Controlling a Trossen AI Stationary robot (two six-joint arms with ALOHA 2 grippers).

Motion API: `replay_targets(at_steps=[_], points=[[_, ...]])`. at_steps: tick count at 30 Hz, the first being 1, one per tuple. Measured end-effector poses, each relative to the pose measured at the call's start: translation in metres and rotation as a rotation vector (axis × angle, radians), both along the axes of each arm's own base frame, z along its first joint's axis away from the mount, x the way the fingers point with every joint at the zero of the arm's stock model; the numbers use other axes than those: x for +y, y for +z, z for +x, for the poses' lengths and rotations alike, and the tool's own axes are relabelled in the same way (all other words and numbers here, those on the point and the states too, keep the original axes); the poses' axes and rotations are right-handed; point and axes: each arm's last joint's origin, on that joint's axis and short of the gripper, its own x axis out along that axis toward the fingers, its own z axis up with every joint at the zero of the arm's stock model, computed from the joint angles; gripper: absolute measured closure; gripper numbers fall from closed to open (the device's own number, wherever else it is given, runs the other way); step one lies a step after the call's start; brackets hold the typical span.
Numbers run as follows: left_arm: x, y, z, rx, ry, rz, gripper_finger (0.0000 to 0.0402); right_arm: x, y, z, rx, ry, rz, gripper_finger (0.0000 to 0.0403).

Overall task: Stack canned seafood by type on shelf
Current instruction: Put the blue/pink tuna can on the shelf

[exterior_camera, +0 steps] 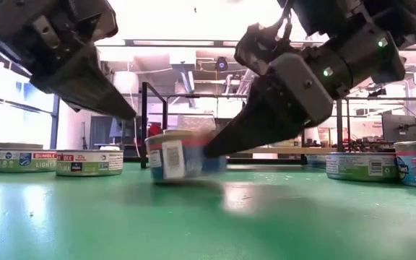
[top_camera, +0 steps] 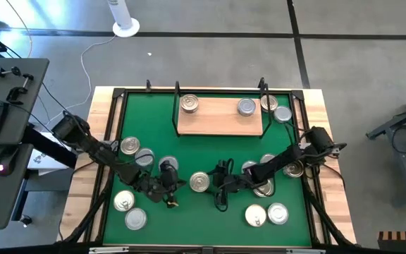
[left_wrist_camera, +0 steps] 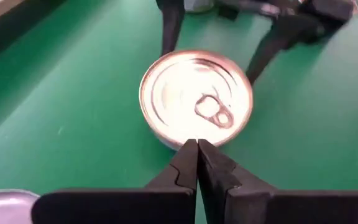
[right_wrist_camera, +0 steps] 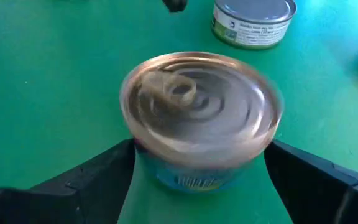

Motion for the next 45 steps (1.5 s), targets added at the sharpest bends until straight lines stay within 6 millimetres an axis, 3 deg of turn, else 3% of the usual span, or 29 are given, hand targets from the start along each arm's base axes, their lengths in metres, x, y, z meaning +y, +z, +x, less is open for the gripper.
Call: replay_targets(at_steps=[5, 16, 34, 45], points=[[-0.002, -0.013, 0.004, 0.010, 0.010, 0.001, 0.0402, -0.001, 0.012, -0.002, 0.000, 0.022, 0.045, 0.0055], [-0.002, -0.031, 0.014, -0.015, 0.039, 0.004, 0.0401, -0.023, 0.009, 0.002, 0.078, 0.130, 0.049, 0.0049], [0.012, -0.031, 0.020, -0.007, 0.074, 0.048, 0.0402, -0.027, -0.020, 0.014, -0.003, 0.089, 0.089, 0.0040], [0.014, -0.031, 0.020, -0.016, 0.097, 0.064, 0.0402, -0.023, -0.021, 0.015, -0.034, 0.091, 0.053, 0.0050]])
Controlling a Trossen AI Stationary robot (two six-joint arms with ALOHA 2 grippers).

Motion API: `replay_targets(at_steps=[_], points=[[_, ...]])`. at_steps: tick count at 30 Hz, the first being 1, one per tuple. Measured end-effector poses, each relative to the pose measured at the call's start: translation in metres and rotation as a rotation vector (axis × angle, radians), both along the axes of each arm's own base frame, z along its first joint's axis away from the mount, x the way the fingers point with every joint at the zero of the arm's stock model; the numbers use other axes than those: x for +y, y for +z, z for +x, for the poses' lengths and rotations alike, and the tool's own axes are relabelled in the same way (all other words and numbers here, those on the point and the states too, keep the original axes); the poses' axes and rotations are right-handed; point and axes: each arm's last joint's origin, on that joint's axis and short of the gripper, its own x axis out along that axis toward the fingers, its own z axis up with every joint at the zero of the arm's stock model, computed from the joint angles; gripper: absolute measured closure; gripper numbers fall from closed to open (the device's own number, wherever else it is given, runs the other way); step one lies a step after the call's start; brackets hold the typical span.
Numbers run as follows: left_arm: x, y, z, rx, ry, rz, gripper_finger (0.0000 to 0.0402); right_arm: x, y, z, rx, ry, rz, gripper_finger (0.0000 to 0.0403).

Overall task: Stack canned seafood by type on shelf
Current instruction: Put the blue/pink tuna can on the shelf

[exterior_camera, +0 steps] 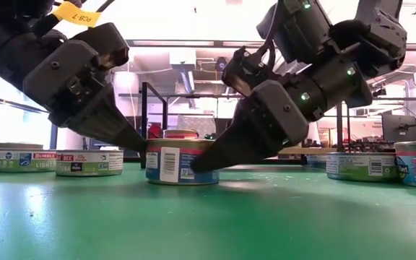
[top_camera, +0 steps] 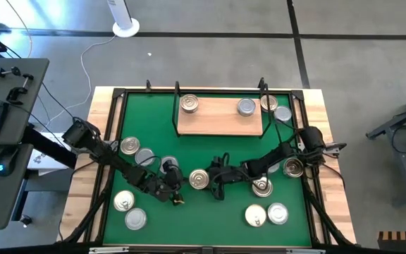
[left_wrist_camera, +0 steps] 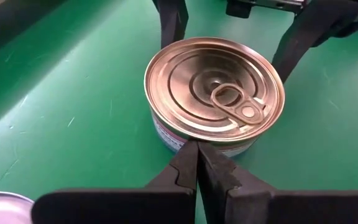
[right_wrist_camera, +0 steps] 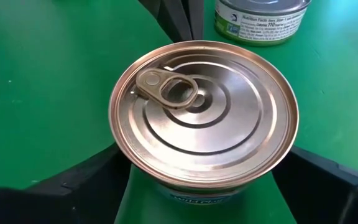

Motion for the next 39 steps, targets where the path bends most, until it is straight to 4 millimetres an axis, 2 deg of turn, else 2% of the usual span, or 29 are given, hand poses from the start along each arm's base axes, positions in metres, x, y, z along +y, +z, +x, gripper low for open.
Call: replay_targets(at_steps=[7, 12, 15, 20, 24, 28, 35, 39], points=[[-0.004, 0.002, -0.001, -0.017, -0.010, -0.003, 0.0402, 0.010, 0.001, -0.005, 0.026, -0.020, -0.032, 0.0086], [-0.010, 0.006, 0.000, -0.054, -0.014, -0.002, 0.0401, 0.019, 0.009, -0.013, 0.061, -0.032, -0.057, 0.0100], [-0.010, 0.009, -0.001, -0.056, -0.020, 0.006, 0.0402, 0.022, 0.015, -0.016, 0.070, -0.039, -0.047, 0.0126], [-0.009, 0.013, -0.002, -0.058, -0.021, 0.004, 0.0401, 0.022, 0.015, -0.016, 0.085, -0.064, -0.017, 0.0175], [-0.009, 0.012, -0.003, -0.044, -0.021, 0.011, 0.0402, 0.020, 0.015, -0.016, 0.089, -0.081, -0.004, 0.0187], [-0.008, 0.011, -0.004, -0.031, -0.025, 0.016, 0.0402, 0.017, 0.015, -0.015, 0.089, -0.090, 0.005, 0.0167], [-0.009, 0.010, -0.004, -0.026, -0.034, 0.009, 0.0401, 0.004, 0.013, -0.013, 0.141, -0.043, 0.020, 0.0071], [-0.009, 0.009, -0.005, -0.009, -0.040, 0.011, 0.0401, -0.004, 0.021, -0.015, 0.180, -0.027, 0.041, 0.0043]])
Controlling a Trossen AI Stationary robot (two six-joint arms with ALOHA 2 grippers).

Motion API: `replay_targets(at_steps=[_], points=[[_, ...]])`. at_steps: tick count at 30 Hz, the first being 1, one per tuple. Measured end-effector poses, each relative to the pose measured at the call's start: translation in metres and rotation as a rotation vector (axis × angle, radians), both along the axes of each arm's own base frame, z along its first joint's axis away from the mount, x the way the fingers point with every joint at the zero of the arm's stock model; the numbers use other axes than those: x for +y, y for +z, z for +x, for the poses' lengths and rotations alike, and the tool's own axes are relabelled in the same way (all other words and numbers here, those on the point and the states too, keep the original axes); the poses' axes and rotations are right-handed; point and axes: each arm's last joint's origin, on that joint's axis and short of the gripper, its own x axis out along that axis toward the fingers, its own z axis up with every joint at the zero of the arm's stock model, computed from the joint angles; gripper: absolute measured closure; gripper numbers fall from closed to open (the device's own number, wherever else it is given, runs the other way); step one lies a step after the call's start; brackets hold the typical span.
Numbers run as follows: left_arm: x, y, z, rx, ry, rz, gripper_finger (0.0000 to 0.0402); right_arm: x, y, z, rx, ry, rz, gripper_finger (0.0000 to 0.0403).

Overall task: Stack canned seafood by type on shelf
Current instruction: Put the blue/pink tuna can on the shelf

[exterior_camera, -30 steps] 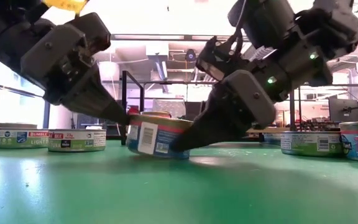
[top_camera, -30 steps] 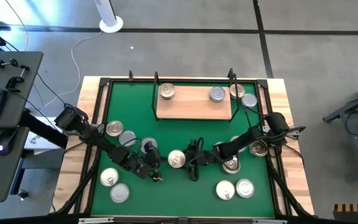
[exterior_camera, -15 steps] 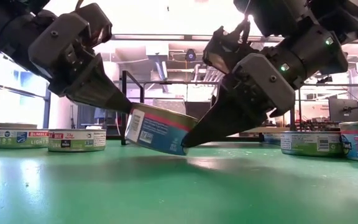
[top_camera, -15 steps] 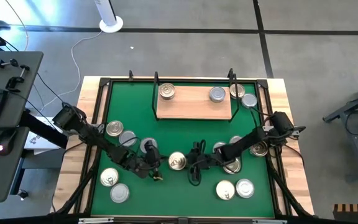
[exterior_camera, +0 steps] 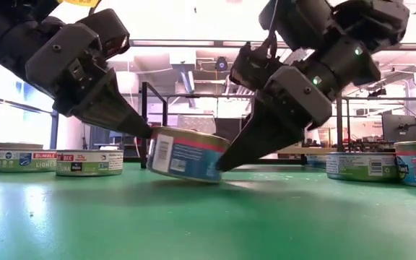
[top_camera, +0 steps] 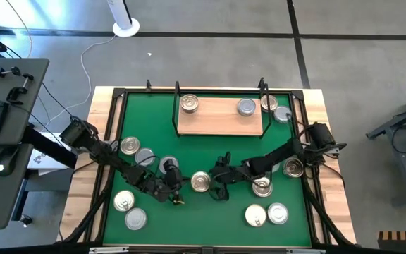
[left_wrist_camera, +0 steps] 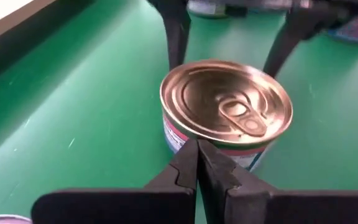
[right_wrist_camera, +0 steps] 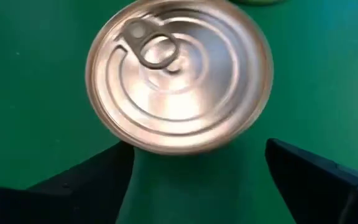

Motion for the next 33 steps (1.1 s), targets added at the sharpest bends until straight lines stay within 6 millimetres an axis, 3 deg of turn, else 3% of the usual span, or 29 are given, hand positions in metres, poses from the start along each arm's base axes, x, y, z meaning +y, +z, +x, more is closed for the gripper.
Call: replay_targets(at_steps=[5, 16, 26, 33], points=[[0.001, -0.001, -0.001, 0.006, 0.015, -0.013, 0.0402, -0.001, 0.012, -0.005, -0.009, -0.026, -0.107, 0.0041], [0.001, -0.011, 0.006, 0.012, -0.008, -0.088, 0.0401, 0.007, -0.017, 0.006, -0.167, 0.037, -0.118, 0.0040], [0.009, -0.034, 0.023, -0.027, -0.024, -0.040, 0.0401, -0.001, -0.021, 0.011, -0.209, -0.035, -0.076, 0.0040], [0.001, -0.021, 0.034, -0.048, -0.100, -0.097, 0.0401, 0.002, -0.021, 0.011, -0.198, -0.039, -0.047, 0.0041]])
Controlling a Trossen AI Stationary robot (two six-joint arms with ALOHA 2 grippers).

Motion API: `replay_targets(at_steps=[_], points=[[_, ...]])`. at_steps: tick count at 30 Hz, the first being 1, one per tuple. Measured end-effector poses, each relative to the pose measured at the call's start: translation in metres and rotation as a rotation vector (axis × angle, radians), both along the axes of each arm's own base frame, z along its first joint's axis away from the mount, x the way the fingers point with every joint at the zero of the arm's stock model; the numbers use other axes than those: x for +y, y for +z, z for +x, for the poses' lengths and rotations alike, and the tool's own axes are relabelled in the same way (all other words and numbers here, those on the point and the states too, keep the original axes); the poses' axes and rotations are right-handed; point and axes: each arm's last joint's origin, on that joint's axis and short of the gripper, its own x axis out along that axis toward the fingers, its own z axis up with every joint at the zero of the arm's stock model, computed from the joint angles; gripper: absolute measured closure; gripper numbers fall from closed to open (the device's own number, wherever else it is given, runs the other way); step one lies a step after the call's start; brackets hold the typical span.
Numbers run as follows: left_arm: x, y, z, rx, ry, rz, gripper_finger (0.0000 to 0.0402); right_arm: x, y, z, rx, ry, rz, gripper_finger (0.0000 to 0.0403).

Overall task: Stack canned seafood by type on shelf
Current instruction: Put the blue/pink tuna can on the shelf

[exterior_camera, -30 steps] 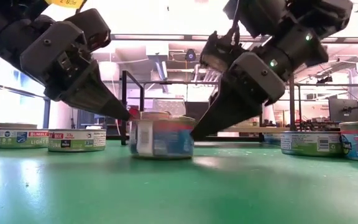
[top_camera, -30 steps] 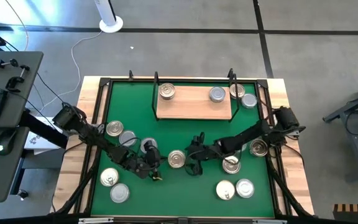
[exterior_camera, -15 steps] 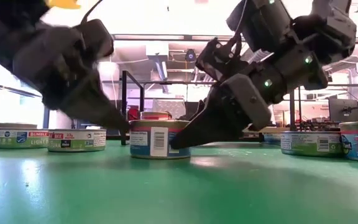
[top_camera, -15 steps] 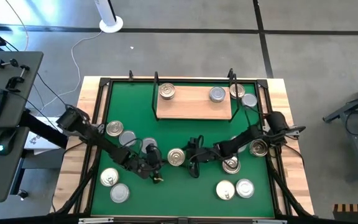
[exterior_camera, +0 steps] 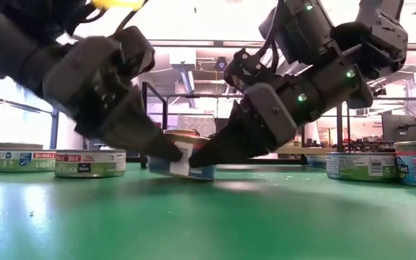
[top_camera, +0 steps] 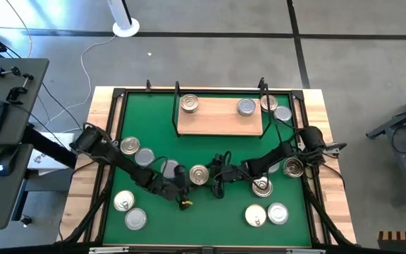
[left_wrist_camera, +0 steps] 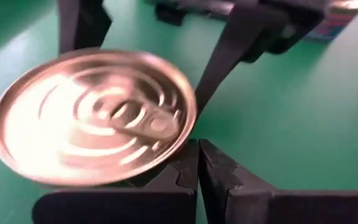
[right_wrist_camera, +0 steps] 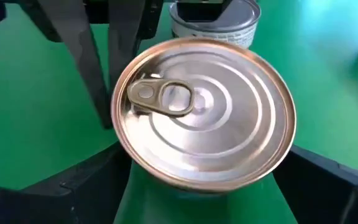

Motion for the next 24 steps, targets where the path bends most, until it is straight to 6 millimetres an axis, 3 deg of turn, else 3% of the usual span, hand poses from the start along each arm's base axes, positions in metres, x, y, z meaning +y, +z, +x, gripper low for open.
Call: replay_targets(at_steps=[8, 14, 20, 24], points=[[-0.015, 0.025, -0.014, 0.100, -0.057, -0.056, 0.0401, 0.013, -0.005, -0.008, 0.076, 0.002, 0.014, 0.0042], [-0.013, 0.040, -0.030, 0.138, 0.050, -0.060, 0.0401, 0.020, 0.004, -0.023, 0.158, -0.124, -0.042, 0.0042], [-0.002, 0.034, -0.027, 0.116, 0.165, 0.069, 0.0401, 0.019, 0.022, -0.030, 0.170, -0.165, -0.061, 0.0041], [0.005, 0.026, -0.021, 0.138, 0.182, 0.056, 0.0401, 0.018, 0.023, -0.028, 0.158, -0.132, -0.072, 0.0041]])
